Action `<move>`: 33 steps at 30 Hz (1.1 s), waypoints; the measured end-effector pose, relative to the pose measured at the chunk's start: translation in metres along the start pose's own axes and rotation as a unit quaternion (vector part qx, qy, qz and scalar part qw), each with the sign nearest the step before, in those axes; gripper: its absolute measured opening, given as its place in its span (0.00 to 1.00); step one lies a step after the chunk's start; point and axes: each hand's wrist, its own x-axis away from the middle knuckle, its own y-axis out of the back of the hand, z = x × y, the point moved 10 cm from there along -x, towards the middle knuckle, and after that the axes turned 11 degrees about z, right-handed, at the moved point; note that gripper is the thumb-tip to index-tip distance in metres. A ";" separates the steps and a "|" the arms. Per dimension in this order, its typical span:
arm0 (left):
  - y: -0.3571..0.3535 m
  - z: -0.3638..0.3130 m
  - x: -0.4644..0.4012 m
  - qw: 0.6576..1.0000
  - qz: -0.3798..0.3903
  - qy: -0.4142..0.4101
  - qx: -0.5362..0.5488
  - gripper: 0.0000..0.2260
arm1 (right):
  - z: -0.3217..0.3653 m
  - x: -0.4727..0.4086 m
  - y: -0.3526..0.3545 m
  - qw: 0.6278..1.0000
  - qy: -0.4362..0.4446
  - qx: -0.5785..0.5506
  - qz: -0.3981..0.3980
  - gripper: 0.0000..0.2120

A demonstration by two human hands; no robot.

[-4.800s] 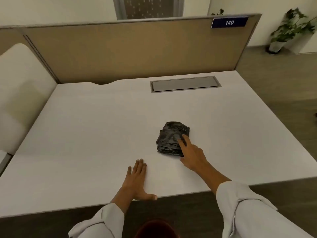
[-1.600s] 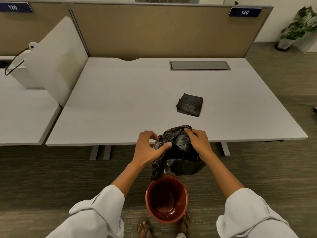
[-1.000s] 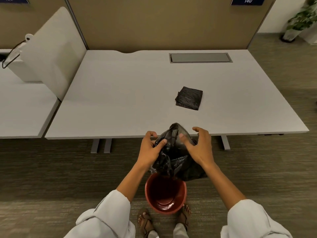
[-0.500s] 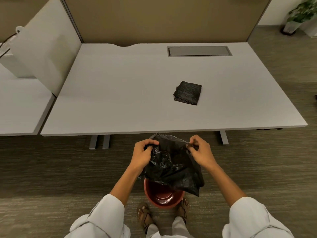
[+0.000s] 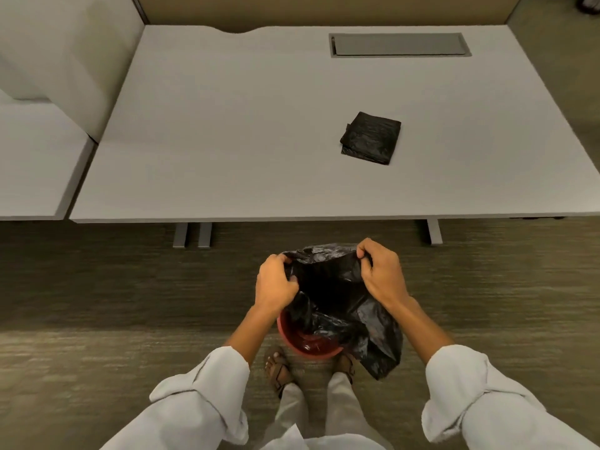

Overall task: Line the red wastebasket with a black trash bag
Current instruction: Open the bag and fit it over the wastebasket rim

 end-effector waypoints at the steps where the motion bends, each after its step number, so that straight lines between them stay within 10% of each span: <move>1: -0.002 0.001 0.000 1.000 0.002 -0.004 -0.020 0.20 | 0.000 -0.001 -0.003 1.000 0.012 0.006 0.005 0.13; 10: -0.044 0.032 -0.012 0.944 0.144 -0.001 -0.298 0.37 | -0.042 -0.007 -0.052 0.977 -0.026 0.113 0.176 0.17; 19: -0.077 0.081 -0.035 0.920 0.190 0.029 -0.342 0.42 | -0.099 0.015 -0.128 0.851 -0.099 0.343 0.384 0.53; 33: -0.140 0.162 -0.079 0.926 0.224 0.083 -0.292 0.48 | -0.190 0.013 -0.196 0.848 -0.141 0.334 0.387 0.33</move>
